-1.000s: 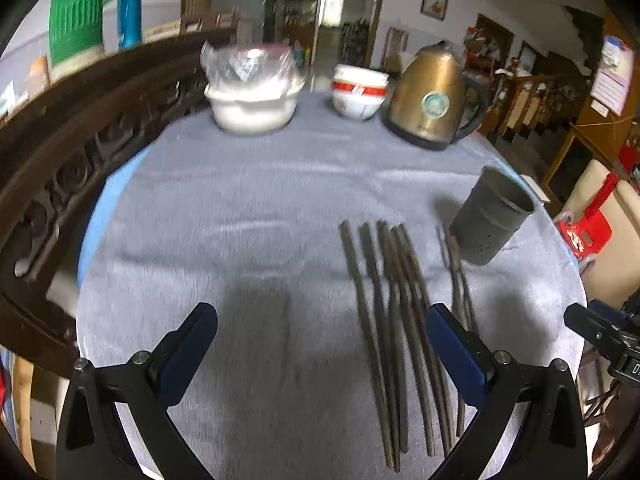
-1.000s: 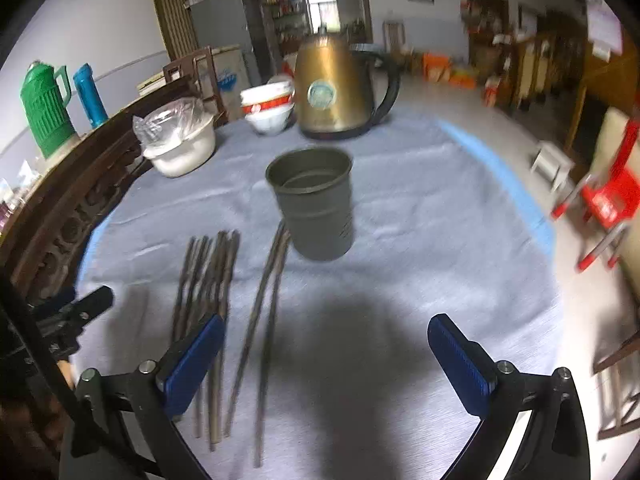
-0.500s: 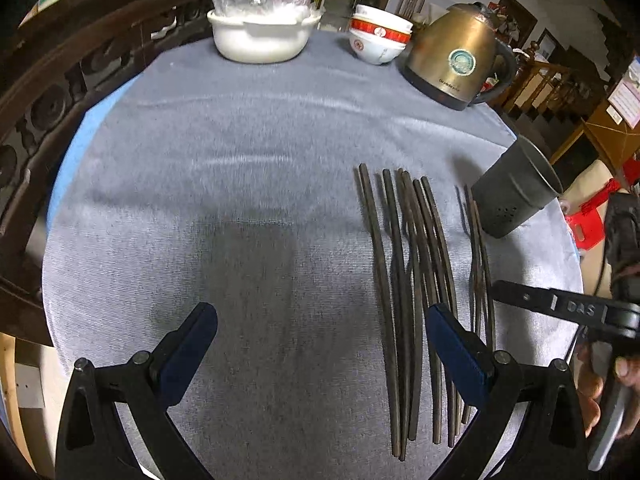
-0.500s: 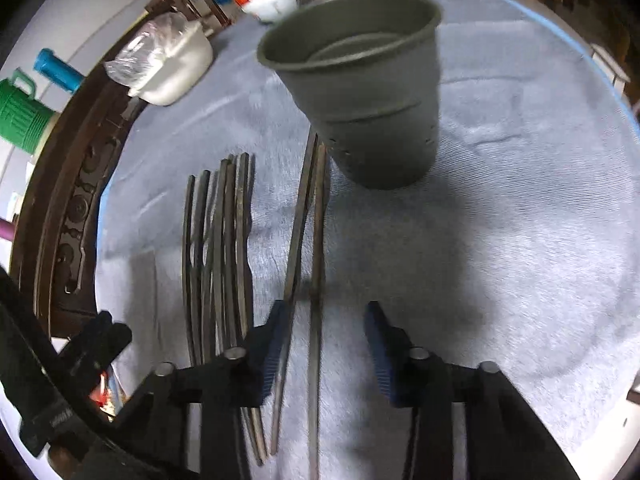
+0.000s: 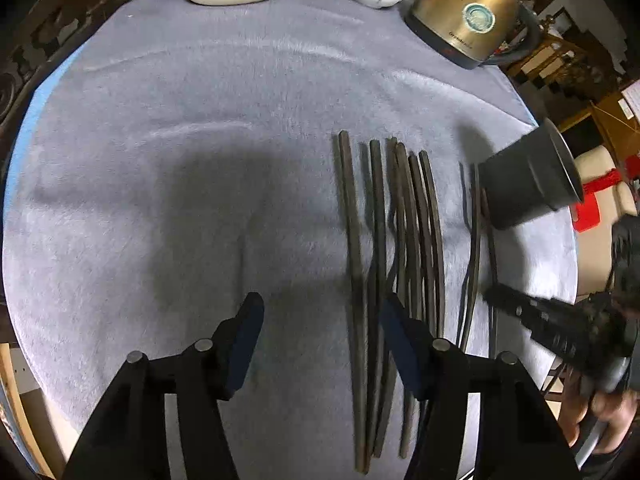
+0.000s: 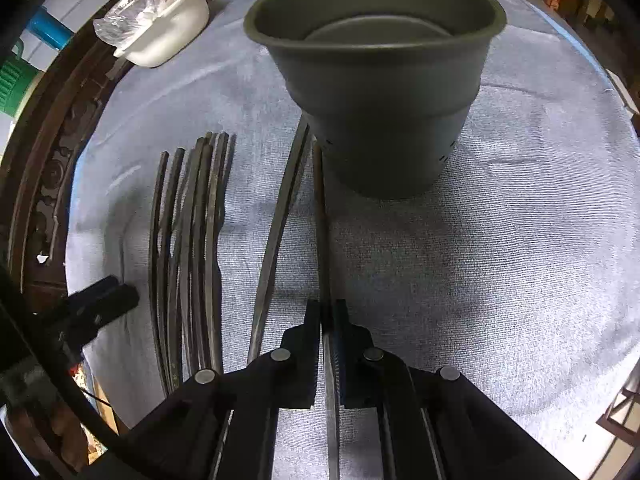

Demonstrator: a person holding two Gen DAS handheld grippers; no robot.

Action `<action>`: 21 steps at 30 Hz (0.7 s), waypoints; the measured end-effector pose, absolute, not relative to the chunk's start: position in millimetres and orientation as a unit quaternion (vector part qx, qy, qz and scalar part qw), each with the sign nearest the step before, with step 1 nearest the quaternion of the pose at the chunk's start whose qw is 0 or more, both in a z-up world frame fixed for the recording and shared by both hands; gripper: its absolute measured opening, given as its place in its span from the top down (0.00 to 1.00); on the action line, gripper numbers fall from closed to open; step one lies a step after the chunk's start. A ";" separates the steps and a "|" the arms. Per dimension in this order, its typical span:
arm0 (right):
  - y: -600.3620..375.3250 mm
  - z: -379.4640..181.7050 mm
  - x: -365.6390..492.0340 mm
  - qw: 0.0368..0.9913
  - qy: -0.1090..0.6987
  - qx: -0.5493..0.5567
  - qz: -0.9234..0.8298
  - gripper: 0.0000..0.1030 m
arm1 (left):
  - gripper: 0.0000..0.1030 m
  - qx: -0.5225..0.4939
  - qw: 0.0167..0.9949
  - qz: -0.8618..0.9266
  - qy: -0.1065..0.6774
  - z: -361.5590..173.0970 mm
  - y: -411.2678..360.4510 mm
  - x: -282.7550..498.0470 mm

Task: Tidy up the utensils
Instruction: 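Grasp a dark chopstick with the right tool while the left tool grasps another, then lift both held chopsticks upright and carry them toward the grey holder cup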

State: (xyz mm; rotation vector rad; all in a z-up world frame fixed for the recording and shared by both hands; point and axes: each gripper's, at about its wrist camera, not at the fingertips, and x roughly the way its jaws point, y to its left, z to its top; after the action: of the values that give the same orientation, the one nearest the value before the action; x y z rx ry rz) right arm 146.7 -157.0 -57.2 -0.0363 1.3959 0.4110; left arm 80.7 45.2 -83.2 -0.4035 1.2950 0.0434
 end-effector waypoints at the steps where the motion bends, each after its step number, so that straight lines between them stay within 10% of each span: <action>1: -157.3 -56.9 145.6 0.747 0.636 -0.016 0.191 0.92 | 0.45 -0.185 0.775 0.021 0.604 -84.2 43.8 85.5; 5: -161.6 -55.8 150.2 0.747 0.634 -0.019 0.201 0.92 | 0.59 -0.184 0.756 0.022 0.628 -91.1 36.8 98.7; 8: -167.7 -55.9 151.8 0.744 0.634 -0.021 0.212 0.93 | 0.94 -0.184 0.743 0.031 0.643 -90.5 38.2 104.5; 21: -143.3 -60.9 167.4 0.706 0.657 -0.108 0.239 0.93 | 0.94 -0.159 0.711 -0.008 0.685 -81.7 44.9 119.6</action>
State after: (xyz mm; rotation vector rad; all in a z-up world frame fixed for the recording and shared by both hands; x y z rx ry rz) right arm 167.4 -143.3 -60.9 -0.2396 1.4609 0.5320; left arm 119.6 44.9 -81.7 -0.3525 1.5201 -0.0168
